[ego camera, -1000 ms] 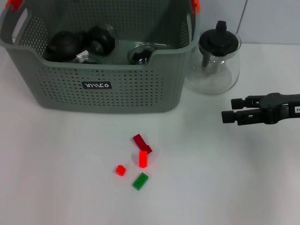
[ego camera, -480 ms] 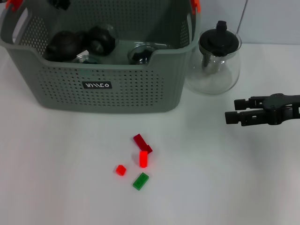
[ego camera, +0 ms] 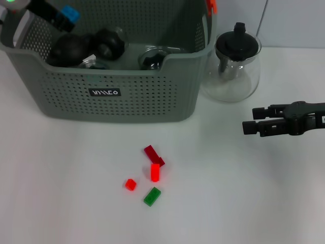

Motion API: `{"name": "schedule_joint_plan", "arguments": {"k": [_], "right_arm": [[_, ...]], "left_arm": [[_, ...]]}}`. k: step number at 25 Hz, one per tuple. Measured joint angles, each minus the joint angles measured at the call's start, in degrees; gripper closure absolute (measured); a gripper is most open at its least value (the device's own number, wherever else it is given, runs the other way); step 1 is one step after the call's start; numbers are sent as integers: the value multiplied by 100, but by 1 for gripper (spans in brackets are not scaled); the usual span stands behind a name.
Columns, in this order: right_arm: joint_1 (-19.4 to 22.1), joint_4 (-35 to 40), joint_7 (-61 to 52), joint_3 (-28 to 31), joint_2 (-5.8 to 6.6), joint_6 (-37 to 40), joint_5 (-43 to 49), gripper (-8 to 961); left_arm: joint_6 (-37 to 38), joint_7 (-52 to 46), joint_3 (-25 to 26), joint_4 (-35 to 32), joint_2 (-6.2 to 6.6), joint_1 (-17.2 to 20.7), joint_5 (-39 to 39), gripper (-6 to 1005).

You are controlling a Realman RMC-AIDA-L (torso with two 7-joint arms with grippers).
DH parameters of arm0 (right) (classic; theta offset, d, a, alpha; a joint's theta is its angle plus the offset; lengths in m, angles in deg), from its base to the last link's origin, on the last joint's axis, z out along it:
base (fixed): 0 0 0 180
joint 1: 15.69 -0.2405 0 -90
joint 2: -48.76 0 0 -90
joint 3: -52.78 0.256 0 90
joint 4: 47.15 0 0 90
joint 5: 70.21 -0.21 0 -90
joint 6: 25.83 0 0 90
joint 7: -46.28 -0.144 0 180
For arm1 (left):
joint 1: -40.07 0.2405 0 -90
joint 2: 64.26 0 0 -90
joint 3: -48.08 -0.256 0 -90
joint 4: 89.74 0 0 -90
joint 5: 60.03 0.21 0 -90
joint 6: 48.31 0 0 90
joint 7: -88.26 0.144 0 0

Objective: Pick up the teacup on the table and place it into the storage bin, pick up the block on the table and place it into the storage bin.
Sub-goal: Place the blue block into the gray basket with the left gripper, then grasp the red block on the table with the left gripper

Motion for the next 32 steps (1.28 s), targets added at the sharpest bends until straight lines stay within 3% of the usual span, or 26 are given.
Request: {"name": "schedule_joint_plan", "arguments": {"k": [16,24,26,29,32], "right_arm": [[24,-4,10,0,0,-2,4,7],[42,15,54,25,0,21,-6,7],[41,17,56,25,0,22,-7,7],[43,23,73,25,0,22,-8,7],[44,25,135,39,7,20,-8,7]], "left_arm": [[77,63,-384,-129,-71,148,4,522],[356,62,-319,-885,-181,391,-6,413],[479,48,-251,-1311,-258,504,-14,373],[767,154,79,-2254,-514,694,-185,312],[1244,365,517,-3146,-724,885,-906,252]]}}
